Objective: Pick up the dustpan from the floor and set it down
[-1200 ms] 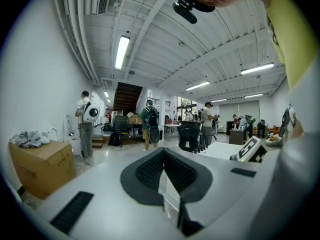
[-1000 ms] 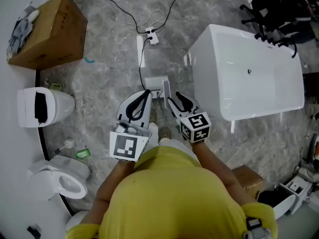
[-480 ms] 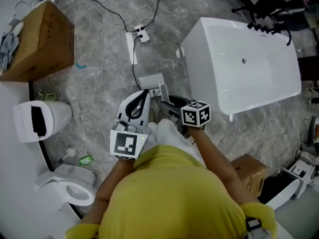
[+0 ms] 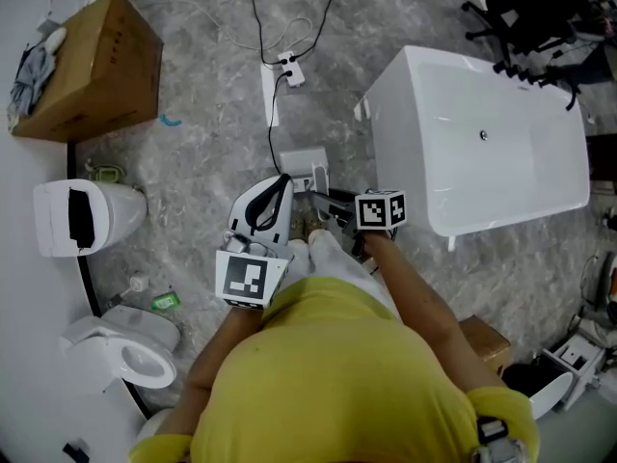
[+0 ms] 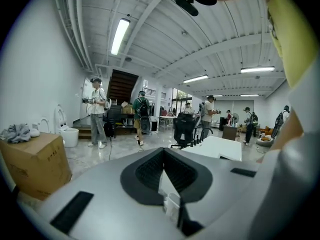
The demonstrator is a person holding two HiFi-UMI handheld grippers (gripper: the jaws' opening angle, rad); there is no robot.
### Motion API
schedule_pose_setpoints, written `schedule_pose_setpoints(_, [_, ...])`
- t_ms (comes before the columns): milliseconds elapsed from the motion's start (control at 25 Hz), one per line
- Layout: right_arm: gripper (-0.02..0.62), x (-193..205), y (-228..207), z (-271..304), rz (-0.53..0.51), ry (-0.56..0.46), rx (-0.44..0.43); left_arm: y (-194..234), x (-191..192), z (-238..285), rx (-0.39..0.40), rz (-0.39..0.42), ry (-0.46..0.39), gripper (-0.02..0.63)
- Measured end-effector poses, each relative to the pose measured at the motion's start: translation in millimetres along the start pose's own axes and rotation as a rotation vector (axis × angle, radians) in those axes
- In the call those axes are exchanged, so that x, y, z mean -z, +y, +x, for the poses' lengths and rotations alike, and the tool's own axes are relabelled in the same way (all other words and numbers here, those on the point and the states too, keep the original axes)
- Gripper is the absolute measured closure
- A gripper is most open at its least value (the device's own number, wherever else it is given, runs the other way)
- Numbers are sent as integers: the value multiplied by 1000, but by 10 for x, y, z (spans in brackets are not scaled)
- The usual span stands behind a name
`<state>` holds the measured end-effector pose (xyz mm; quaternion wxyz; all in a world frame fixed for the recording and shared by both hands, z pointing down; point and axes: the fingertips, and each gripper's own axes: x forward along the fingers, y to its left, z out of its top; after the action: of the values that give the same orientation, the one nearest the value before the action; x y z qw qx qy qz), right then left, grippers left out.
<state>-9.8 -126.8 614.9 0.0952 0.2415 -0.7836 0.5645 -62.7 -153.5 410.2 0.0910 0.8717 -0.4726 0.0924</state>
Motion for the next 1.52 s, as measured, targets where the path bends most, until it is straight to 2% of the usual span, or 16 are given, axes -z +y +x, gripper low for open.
schedule_pose_setpoints(320, [471, -185, 79, 10, 46, -57, -42, 97, -20, -37, -43, -4, -3, 607])
schedule_pose_setpoints(560, [472, -349, 390, -147, 47, -111, -108, 158, -25, -75, -47, -8, -9, 607])
schedule_pose_setpoints(800, [469, -547, 667, -463, 78, -199, -112, 126, -56, -30, -28, -7, -13, 607])
schedule_pose_setpoints(1080, [463, -659, 1024, -747, 39, -247, -94, 22, -72, 26, 2, -8, -15, 607])
schedule_pose_setpoints(1520, [460, -791, 1298, -1081, -24, -280, -99, -128, -134, 112, 11, 8, -23, 607])
